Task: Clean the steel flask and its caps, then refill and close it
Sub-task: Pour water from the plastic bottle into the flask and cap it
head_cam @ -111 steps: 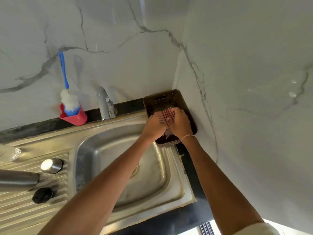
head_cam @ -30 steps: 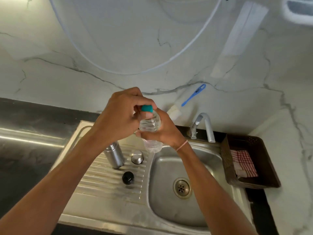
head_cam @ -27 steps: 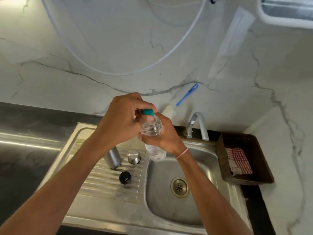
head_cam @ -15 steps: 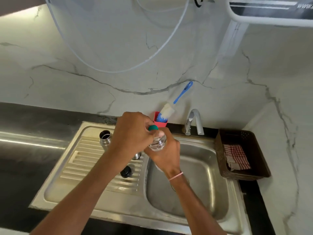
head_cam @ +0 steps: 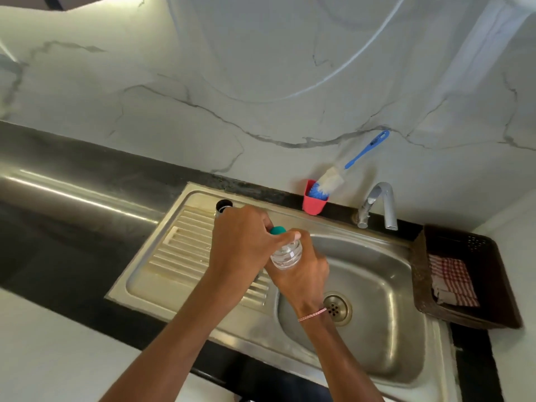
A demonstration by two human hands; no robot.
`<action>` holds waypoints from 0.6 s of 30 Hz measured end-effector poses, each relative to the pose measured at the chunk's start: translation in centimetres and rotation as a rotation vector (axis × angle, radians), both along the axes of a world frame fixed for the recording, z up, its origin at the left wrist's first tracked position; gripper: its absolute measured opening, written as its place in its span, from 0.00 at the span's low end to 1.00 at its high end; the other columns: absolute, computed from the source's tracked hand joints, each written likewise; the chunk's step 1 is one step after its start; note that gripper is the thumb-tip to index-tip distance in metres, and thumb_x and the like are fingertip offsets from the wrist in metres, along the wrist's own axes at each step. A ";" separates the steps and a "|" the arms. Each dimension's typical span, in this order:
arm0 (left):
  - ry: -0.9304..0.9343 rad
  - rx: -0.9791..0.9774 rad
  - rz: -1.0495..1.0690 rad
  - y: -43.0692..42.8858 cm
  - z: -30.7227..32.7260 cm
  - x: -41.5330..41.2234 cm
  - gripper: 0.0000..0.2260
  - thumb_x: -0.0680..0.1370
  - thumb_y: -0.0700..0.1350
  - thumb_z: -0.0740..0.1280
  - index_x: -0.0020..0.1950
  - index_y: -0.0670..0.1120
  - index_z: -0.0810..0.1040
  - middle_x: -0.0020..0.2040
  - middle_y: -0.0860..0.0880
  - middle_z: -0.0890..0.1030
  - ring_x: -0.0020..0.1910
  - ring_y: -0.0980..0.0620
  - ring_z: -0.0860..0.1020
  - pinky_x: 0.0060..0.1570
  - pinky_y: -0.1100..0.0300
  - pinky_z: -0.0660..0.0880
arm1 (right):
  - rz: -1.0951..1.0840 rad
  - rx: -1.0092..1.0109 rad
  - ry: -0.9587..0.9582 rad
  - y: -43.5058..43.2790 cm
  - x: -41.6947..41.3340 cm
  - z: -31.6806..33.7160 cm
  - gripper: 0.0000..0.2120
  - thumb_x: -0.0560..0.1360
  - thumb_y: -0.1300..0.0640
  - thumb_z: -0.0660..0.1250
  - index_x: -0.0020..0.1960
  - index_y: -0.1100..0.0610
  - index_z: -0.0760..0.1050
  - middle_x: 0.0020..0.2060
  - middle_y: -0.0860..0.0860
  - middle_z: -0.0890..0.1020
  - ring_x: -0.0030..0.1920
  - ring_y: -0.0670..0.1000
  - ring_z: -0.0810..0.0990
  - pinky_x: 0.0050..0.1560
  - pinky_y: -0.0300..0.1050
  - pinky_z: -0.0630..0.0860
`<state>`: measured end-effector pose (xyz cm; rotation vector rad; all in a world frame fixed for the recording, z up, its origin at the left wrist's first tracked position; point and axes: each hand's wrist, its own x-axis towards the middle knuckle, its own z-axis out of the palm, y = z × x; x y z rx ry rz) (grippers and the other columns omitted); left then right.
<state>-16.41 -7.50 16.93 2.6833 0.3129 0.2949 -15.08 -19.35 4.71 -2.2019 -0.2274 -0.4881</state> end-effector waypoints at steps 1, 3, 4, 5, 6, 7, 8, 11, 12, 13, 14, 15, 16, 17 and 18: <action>-0.003 -0.021 0.017 0.6 -0.2 -0.5 0.26 0.69 0.72 0.72 0.42 0.49 0.88 0.33 0.53 0.84 0.32 0.57 0.80 0.41 0.55 0.82 | 0.006 -0.031 -0.027 0.4 -0.2 -0.4 0.27 0.63 0.42 0.79 0.58 0.46 0.72 0.39 0.44 0.84 0.35 0.46 0.82 0.36 0.33 0.71; -0.031 -0.096 0.057 1.8 -0.5 -1.4 0.22 0.70 0.68 0.75 0.45 0.49 0.88 0.35 0.54 0.85 0.33 0.58 0.81 0.41 0.57 0.82 | 0.016 -0.098 -0.057 1.3 -0.7 -1.2 0.28 0.63 0.42 0.78 0.59 0.49 0.75 0.42 0.46 0.85 0.37 0.49 0.84 0.36 0.38 0.74; -0.049 -0.170 0.076 2.8 -0.7 -1.8 0.20 0.70 0.65 0.76 0.47 0.49 0.88 0.37 0.54 0.86 0.34 0.59 0.82 0.41 0.59 0.82 | 0.016 -0.112 -0.042 1.6 -0.8 -1.5 0.28 0.62 0.42 0.78 0.59 0.49 0.75 0.43 0.46 0.85 0.38 0.51 0.84 0.36 0.40 0.76; -0.065 -0.270 0.093 3.9 -1.1 -2.2 0.18 0.70 0.63 0.78 0.48 0.50 0.88 0.38 0.55 0.86 0.35 0.60 0.83 0.42 0.62 0.81 | 0.016 -0.105 -0.008 1.8 -1.1 -1.9 0.29 0.62 0.42 0.77 0.59 0.49 0.75 0.43 0.47 0.86 0.38 0.53 0.85 0.37 0.43 0.78; -0.067 -0.370 0.097 5.2 -1.7 -2.5 0.16 0.69 0.60 0.79 0.50 0.51 0.88 0.39 0.56 0.86 0.36 0.61 0.83 0.43 0.64 0.80 | 0.014 -0.082 0.029 2.0 -1.3 -2.2 0.28 0.63 0.41 0.76 0.60 0.48 0.74 0.43 0.46 0.86 0.38 0.53 0.85 0.37 0.44 0.79; -0.046 -0.469 0.094 6.6 -2.6 -2.8 0.15 0.69 0.57 0.80 0.51 0.51 0.88 0.41 0.56 0.87 0.38 0.60 0.84 0.45 0.63 0.80 | 0.016 -0.051 0.054 1.9 -1.5 -2.4 0.27 0.64 0.40 0.75 0.59 0.47 0.73 0.42 0.46 0.85 0.38 0.52 0.85 0.37 0.44 0.79; -0.005 -0.572 0.097 8.2 -4.0 -3.0 0.14 0.70 0.53 0.81 0.53 0.51 0.88 0.43 0.56 0.87 0.40 0.58 0.86 0.47 0.61 0.81 | 0.025 -0.022 0.073 2.1 -1.8 -2.8 0.25 0.65 0.39 0.74 0.58 0.46 0.73 0.40 0.45 0.85 0.37 0.51 0.84 0.36 0.44 0.80; 0.164 -0.841 0.164 12.4 -11.6 -4.0 0.12 0.73 0.38 0.79 0.55 0.46 0.86 0.47 0.47 0.88 0.47 0.47 0.87 0.48 0.57 0.83 | 0.034 0.028 0.120 2.2 -2.3 -3.3 0.24 0.65 0.42 0.77 0.57 0.45 0.74 0.38 0.44 0.84 0.37 0.49 0.83 0.37 0.42 0.78; 0.207 -0.851 0.208 13.1 -14.4 -4.5 0.12 0.73 0.35 0.79 0.54 0.43 0.85 0.48 0.43 0.88 0.49 0.44 0.87 0.48 0.56 0.84 | 0.030 0.030 0.138 2.1 -2.3 -3.5 0.24 0.65 0.45 0.79 0.57 0.45 0.74 0.38 0.44 0.84 0.37 0.49 0.84 0.37 0.41 0.77; 0.248 -0.852 0.255 13.8 -17.2 -5.0 0.11 0.73 0.33 0.78 0.53 0.41 0.85 0.49 0.40 0.87 0.49 0.42 0.87 0.48 0.55 0.84 | 0.028 0.020 0.154 2.2 -2.4 -3.8 0.25 0.65 0.47 0.81 0.57 0.45 0.73 0.38 0.44 0.84 0.37 0.49 0.84 0.37 0.42 0.78; 0.292 -0.843 0.302 14.2 -19.6 -5.6 0.09 0.72 0.32 0.78 0.51 0.39 0.85 0.49 0.39 0.87 0.49 0.41 0.87 0.50 0.53 0.85 | 0.030 0.005 0.166 2.2 -2.4 -4.1 0.25 0.65 0.48 0.81 0.56 0.45 0.73 0.38 0.45 0.84 0.36 0.50 0.84 0.37 0.44 0.79; 0.332 -0.825 0.337 14.5 -21.6 -6.0 0.08 0.72 0.31 0.78 0.49 0.38 0.85 0.47 0.39 0.87 0.49 0.41 0.87 0.51 0.52 0.85 | 0.035 -0.009 0.174 2.2 -2.4 -4.3 0.25 0.64 0.49 0.81 0.56 0.45 0.72 0.37 0.45 0.83 0.36 0.50 0.83 0.36 0.46 0.80; 0.365 -0.791 0.343 14.7 -23.3 -6.3 0.06 0.73 0.31 0.77 0.48 0.39 0.86 0.46 0.40 0.87 0.49 0.42 0.87 0.53 0.50 0.84 | 0.039 -0.015 0.180 2.2 -2.5 -4.5 0.25 0.64 0.49 0.81 0.56 0.45 0.72 0.37 0.44 0.83 0.35 0.50 0.83 0.36 0.48 0.81; 0.398 -0.742 0.330 14.9 -24.7 -6.5 0.06 0.73 0.32 0.78 0.48 0.39 0.86 0.46 0.42 0.87 0.49 0.44 0.87 0.55 0.50 0.84 | 0.042 -0.015 0.184 2.1 -2.5 -4.6 0.25 0.64 0.49 0.81 0.55 0.44 0.72 0.37 0.44 0.83 0.35 0.49 0.83 0.36 0.47 0.81; 0.434 -0.661 0.300 15.2 -26.0 -6.7 0.07 0.73 0.34 0.78 0.49 0.40 0.87 0.47 0.43 0.87 0.49 0.45 0.86 0.56 0.50 0.83 | 0.040 -0.011 0.191 2.1 -2.5 -4.8 0.25 0.64 0.49 0.81 0.55 0.43 0.71 0.37 0.42 0.82 0.35 0.47 0.82 0.37 0.46 0.81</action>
